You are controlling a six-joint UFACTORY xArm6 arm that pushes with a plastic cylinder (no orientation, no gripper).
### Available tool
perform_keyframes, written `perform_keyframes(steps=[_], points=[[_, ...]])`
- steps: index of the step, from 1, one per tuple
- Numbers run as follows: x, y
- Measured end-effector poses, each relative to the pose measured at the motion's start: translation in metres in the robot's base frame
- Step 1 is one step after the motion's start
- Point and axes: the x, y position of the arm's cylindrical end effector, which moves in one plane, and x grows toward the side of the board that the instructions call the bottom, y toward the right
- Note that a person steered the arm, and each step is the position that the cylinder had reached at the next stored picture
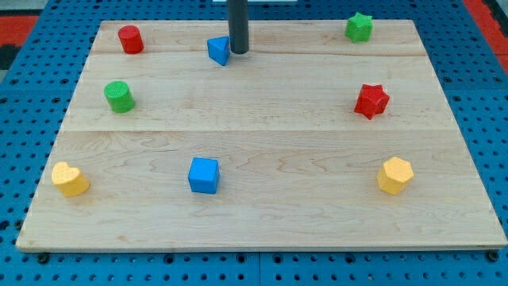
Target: Move the yellow heart to the bottom left side of the green circle
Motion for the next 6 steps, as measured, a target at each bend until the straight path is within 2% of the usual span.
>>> perform_keyframes(steps=[1,2,3,4,5,6], points=[[-0.028,-0.025],[0.012,-0.043],[0.071,-0.033],[0.071,-0.028],[0.053,-0.092],[0.081,-0.096]])
